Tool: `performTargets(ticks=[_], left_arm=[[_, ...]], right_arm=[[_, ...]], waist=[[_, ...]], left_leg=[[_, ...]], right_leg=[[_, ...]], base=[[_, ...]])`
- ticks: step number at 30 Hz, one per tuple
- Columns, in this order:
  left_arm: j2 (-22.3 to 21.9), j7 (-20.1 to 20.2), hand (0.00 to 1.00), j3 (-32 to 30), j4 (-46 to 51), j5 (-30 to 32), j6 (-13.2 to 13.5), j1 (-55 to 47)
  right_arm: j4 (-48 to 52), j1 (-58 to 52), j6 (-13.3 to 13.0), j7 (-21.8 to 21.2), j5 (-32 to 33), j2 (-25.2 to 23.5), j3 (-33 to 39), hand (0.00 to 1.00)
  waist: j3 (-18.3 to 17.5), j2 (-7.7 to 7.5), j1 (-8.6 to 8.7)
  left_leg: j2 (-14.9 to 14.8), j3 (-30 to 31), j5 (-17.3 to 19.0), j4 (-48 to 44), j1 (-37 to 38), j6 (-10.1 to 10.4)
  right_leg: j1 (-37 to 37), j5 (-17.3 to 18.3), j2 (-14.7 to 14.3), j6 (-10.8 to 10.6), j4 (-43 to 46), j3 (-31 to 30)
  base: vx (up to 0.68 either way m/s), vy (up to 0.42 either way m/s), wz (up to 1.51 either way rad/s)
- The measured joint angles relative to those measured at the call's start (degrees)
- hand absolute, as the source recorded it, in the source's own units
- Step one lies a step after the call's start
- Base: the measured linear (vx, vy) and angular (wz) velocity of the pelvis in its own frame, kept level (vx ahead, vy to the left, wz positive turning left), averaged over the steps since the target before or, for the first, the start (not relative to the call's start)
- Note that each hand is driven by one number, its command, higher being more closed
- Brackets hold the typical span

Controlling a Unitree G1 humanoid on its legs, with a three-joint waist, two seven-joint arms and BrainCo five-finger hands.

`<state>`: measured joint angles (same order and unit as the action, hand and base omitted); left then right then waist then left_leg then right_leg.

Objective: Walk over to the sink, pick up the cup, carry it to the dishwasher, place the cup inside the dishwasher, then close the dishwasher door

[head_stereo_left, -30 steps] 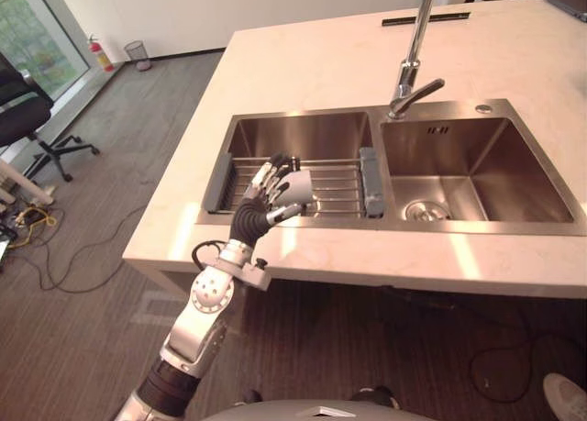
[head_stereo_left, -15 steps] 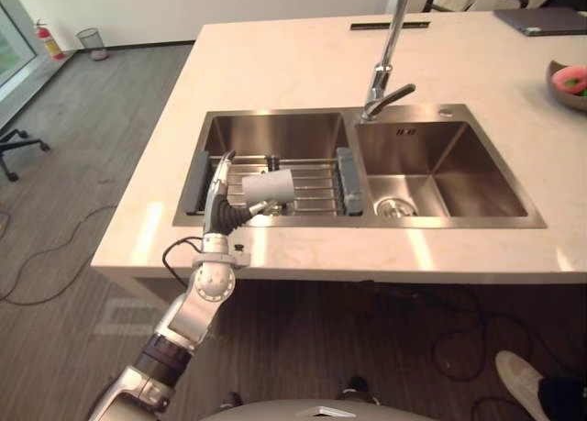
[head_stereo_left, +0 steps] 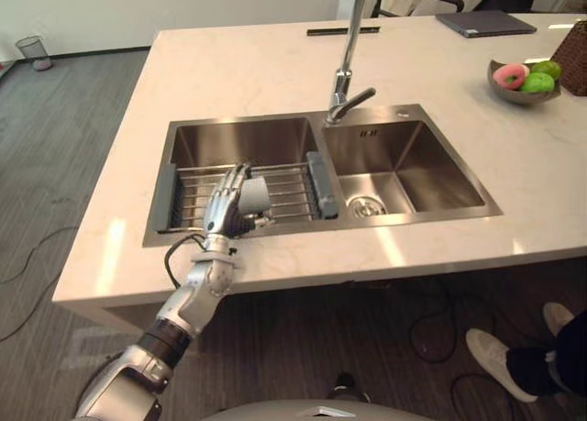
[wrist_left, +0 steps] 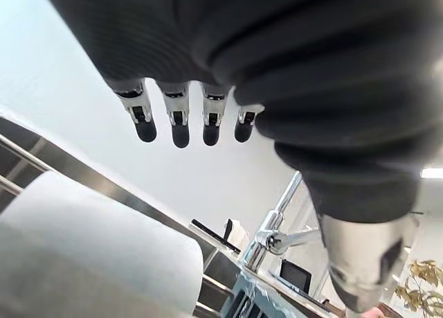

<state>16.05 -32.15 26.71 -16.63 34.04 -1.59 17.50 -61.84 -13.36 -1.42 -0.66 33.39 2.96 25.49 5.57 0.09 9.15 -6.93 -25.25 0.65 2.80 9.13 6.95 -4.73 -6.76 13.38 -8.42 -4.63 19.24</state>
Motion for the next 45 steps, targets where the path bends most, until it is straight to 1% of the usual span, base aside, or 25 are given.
performTargets(ticks=[3, 6, 9, 10, 15, 21, 22, 24, 29, 33, 38, 41, 43, 45], left_arm=[[0.0, -0.2, 0.0, 0.4, -0.5, 0.11, -2.07, 1.19], [0.61, -1.31, 0.0, 0.37, -0.81, 2.52, -2.6, 1.57], [1.47, -1.47, 0.0, 0.38, -2.41, 5.14, -3.13, 2.54], [1.67, -1.49, 0.0, 0.41, -3.18, 5.64, -3.74, 3.17], [2.66, -1.83, 0.0, 0.45, -3.38, 5.63, -6.74, 3.48], [4.27, -2.66, 0.0, 0.46, -3.4, 5.25, -7.54, 3.87], [4.29, -2.65, 0.0, 0.46, -3.4, 4.75, -7.89, 3.91], [4.38, -2.13, 0.0, 0.45, -3.4, 3.27, -9.61, 4.24], [6.02, -0.03, 0.0, 0.44, -3.41, 2.53, -9.95, 5.32], [6.17, 0.06, 0.0, 0.44, -3.4, 2.09, -10.58, 6.22], [8.42, 0.06, 0.0, 0.45, -3.06, 1.96, -10.78, 6.73], [8.9, 0.1, 0.0, 0.45, -2.93, 0.92, -10.9, 8.23], [9.48, 0.75, 0.0, 0.47, -2.22, 0.95, -10.86, 8.76], [10.27, 2.74, 0.0, 0.54, -1.91, 1.01, -10.8, 9.35]], right_arm=[[0.02, 0.04, -0.15, 0.04, 0.06, -0.18, -0.05, 0.0], [0.03, 0.06, -0.28, 0.54, 0.23, -0.14, -0.05, 0.0], [-0.27, 0.0, -0.27, 0.74, 0.21, -0.15, -0.02, 0.0], [-0.25, 0.03, -0.28, 0.73, 0.2, -0.2, -0.03, 0.0], [-0.26, 0.03, -0.27, 0.78, 0.2, -0.17, 0.46, 0.0], [-0.31, 0.06, -0.29, 0.77, 0.19, -0.17, 0.58, 0.0], [-0.32, 0.05, -0.34, 0.77, 0.19, -0.15, 0.59, 0.0], [-0.33, 0.06, -0.76, 0.77, 0.2, -0.15, 0.58, 0.0], [-0.33, 0.06, -0.85, 0.77, 0.26, -0.09, 0.57, 0.0], [-0.33, 0.06, -0.82, 0.77, 0.49, -0.08, 0.57, 0.0], [-0.38, 0.0, -0.64, 0.68, 0.74, -0.05, 0.6, 0.0], [-0.42, 0.0, -0.62, 0.46, 0.96, -0.05, 0.69, 0.0], [-0.32, 0.05, -0.61, 0.14, 1.01, -0.06, 1.21, 0.0], [-0.36, 0.05, -0.61, -0.02, 1.03, 0.04, 1.97, 0.0]], waist=[[0.02, -0.04, 0.32], [0.03, -0.03, 0.33], [0.07, -0.09, 0.67], [0.07, -0.07, 0.68], [0.19, 0.1, 1.31], [0.48, 0.59, 1.4], [0.55, 0.69, 1.41], [0.81, 1.12, 1.42], [0.94, 1.34, 1.44], [0.94, 1.34, 1.44], [0.95, 1.36, 1.65], [0.98, 1.4, 1.53], [1.08, 1.57, 1.56], [1.25, 1.85, 1.53]], left_leg=[[0.0, -0.38, 0.35, -0.3, -0.07, -0.02], [0.0, -1.4, 0.92, -0.79, -0.03, -0.1], [0.0, -1.46, 1.66, -1.81, 0.01, -0.18], [0.02, -1.46, 1.69, -1.82, 0.03, -0.19], [0.01, -1.43, 1.69, -1.99, -0.01, -0.19], [0.01, -1.21, 1.69, -2.17, -0.27, -0.19], [0.01, -1.11, 1.69, -2.18, -0.28, -0.19], [0.04, 0.15, 1.69, -2.18, -0.37, -0.19], [0.03, 0.82, 1.7, -2.37, -0.77, -0.19], [0.03, 1.39, 1.73, -2.61, -1.06, -0.24], [0.03, 1.42, 1.84, -2.69, -1.04, -0.22], [0.03, 1.41, 1.89, -2.7, -1.05, -0.2], [0.03, 1.33, 1.94, -2.7, -1.05, -0.17], [0.03, 1.29, 2.07, -2.71, -0.99, -0.15]], right_leg=[[0.31, -0.27, 0.0, 0.37, 0.0, -0.01], [0.79, -0.73, 0.0, 0.99, -0.01, -0.12], [0.82, -1.0, 0.08, 1.35, -0.02, -0.04], [0.83, -1.11, 0.09, 1.49, -0.02, -0.01], [0.96, -1.13, 0.09, 1.54, -0.04, -0.01], [1.39, -1.12, 0.11, 1.55, -0.06, -0.08], [1.4, -1.12, 0.1, 1.55, -0.06, -0.08], [1.43, -1.12, 0.08, 1.54, -0.03, -0.07], [1.71, -1.2, 0.06, 1.44, -0.01, -0.07], [1.66, -1.25, 0.06, 1.51, -0.01, -0.08], [1.68, -1.33, 0.05, 1.54, -0.01, -0.26], [1.69, -1.36, 0.05, 1.5, -0.01, -0.32], [1.68, -1.36, 0.03, 1.49, -0.01, -0.48], [1.87, -1.44, -0.07, 1.45, 0.0, -1.11]], base=[[0.0, -0.015, -0.11], [-0.01, -0.016, -0.2], [-0.02, -0.02, -0.1], [-0.03, -0.023, -0.06], [-0.02, -0.018, -0.01], [-0.02, -0.027, -0.03], [-0.02, -0.032, -0.01], [-0.02, -0.034, 0.0], [-0.01, -0.013, 0.0], [-0.02, -0.018, 0.04], [0.0, 0.0, 0.0], [0.0, 0.0, 0.0], [0.0, -0.012, -0.03], [-0.01, -0.022, -0.1]])
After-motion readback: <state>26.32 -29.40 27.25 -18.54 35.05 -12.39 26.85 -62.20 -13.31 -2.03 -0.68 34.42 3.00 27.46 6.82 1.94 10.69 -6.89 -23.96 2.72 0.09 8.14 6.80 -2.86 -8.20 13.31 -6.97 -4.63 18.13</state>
